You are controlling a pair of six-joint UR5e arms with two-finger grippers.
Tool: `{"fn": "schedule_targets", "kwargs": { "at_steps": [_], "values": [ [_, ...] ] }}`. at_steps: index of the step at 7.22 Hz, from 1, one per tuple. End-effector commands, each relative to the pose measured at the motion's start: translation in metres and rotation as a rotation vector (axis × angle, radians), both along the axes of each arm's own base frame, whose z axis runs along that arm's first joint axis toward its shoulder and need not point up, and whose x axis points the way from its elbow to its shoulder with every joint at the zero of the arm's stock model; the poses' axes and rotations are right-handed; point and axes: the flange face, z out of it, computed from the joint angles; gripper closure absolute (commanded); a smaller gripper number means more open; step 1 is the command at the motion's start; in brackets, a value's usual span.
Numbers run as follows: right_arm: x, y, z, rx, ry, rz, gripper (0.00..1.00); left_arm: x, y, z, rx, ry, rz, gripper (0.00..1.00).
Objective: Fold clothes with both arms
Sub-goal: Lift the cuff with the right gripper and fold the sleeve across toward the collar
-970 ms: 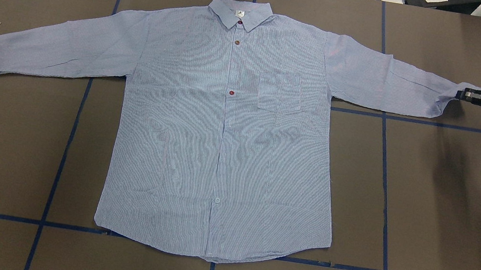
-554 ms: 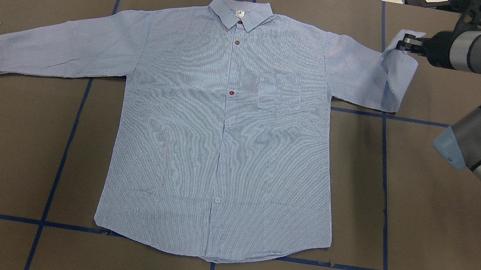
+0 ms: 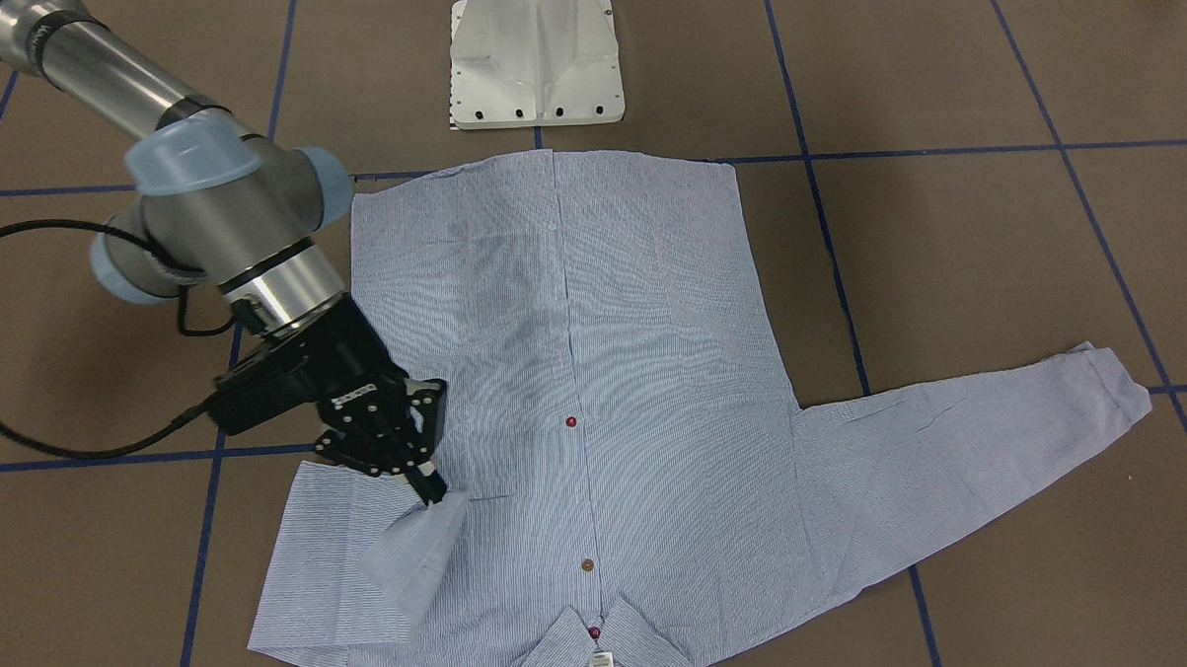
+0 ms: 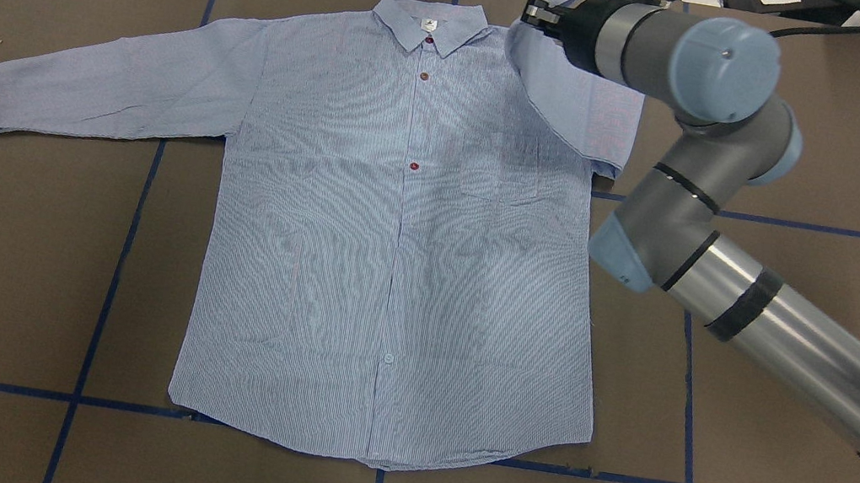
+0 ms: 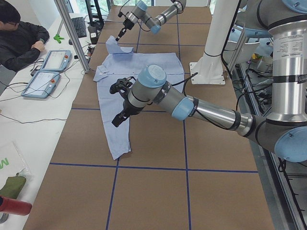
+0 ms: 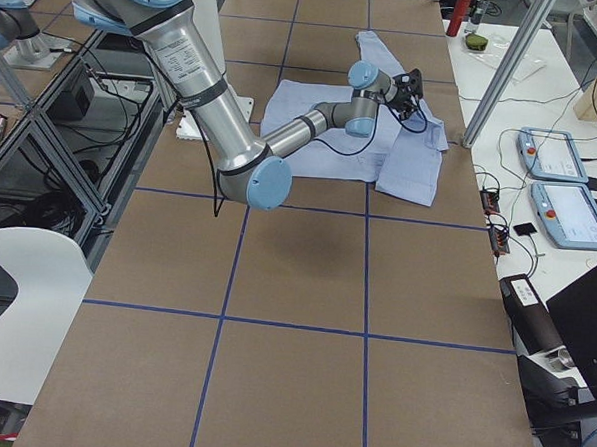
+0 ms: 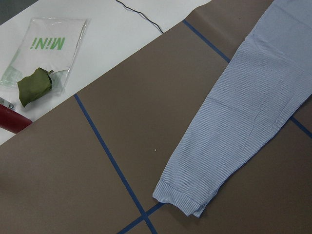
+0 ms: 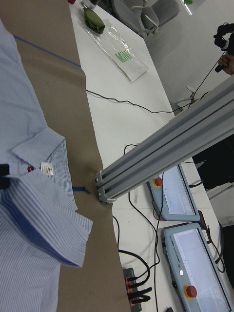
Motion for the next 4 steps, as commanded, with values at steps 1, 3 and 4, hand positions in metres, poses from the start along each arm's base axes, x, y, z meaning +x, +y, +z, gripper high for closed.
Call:
{"fn": "schedule_targets", "kwargs": {
  "at_steps": [1, 3, 4],
  "values": [
    [-0.089, 0.038, -0.074, -0.09, 0.08, 0.034, 1.0, 0.0, 0.0, 0.0, 0.0, 0.0, 0.0, 0.0],
    [-0.152, 0.058, -0.085, -0.101, 0.147, 0.055, 1.0, 0.0, 0.0, 0.0, 0.0, 0.0, 0.0, 0.0],
    [-0.172, 0.063, -0.091, -0.105, 0.161, 0.052, 1.0, 0.0, 0.0, 0.0, 0.0, 0.0, 0.0, 0.0]
  ]
}}
